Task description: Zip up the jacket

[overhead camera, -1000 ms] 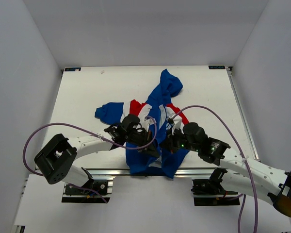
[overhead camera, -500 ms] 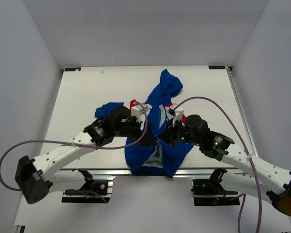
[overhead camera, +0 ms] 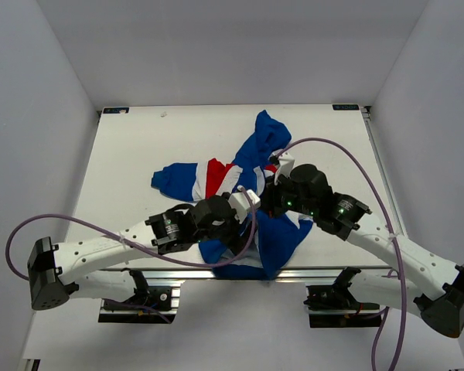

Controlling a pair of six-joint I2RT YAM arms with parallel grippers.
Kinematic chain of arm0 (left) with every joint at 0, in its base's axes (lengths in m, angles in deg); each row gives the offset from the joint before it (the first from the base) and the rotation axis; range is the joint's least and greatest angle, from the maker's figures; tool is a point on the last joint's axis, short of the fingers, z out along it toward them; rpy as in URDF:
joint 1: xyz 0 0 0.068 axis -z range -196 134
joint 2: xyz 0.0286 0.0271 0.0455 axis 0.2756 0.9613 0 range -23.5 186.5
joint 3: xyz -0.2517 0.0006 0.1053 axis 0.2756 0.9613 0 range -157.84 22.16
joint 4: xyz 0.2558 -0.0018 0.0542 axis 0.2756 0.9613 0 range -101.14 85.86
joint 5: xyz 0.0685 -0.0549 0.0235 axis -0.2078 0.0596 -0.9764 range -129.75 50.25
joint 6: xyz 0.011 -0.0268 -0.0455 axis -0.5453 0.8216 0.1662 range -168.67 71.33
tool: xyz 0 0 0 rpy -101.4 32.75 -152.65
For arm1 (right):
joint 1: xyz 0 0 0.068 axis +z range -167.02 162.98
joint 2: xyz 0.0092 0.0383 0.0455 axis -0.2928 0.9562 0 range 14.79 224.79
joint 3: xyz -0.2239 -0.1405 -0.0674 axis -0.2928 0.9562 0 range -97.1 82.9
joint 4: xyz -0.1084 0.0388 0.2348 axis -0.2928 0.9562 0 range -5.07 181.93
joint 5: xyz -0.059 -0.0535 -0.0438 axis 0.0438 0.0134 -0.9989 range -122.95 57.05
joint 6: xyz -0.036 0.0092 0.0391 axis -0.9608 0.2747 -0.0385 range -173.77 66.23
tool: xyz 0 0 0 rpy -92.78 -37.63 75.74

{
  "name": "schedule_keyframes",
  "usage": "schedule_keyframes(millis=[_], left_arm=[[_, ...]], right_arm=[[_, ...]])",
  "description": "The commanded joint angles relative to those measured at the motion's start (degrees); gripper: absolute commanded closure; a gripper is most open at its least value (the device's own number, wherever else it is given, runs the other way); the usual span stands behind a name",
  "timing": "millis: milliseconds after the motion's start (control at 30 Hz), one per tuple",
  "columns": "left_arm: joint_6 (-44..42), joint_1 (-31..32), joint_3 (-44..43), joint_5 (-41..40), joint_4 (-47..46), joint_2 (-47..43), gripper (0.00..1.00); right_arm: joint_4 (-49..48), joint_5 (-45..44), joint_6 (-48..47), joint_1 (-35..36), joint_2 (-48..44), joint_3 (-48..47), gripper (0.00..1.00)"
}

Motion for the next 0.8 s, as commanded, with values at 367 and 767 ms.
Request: schedule_keyframes(millis=[367, 767], left_arm=[[-9.94, 2.80, -1.09, -17.22, -6.16, 2.11, 0.17], [-14.25, 2.80, -1.09, -13.36, -10.38, 3.87, 0.43]], right_arm=[[-1.45, 16.06, 2.94, -9.75, 1.88, -3.03, 1.00], [-2.32, 19.49, 3.20, -10.98, 3.20, -3.12, 1.00]])
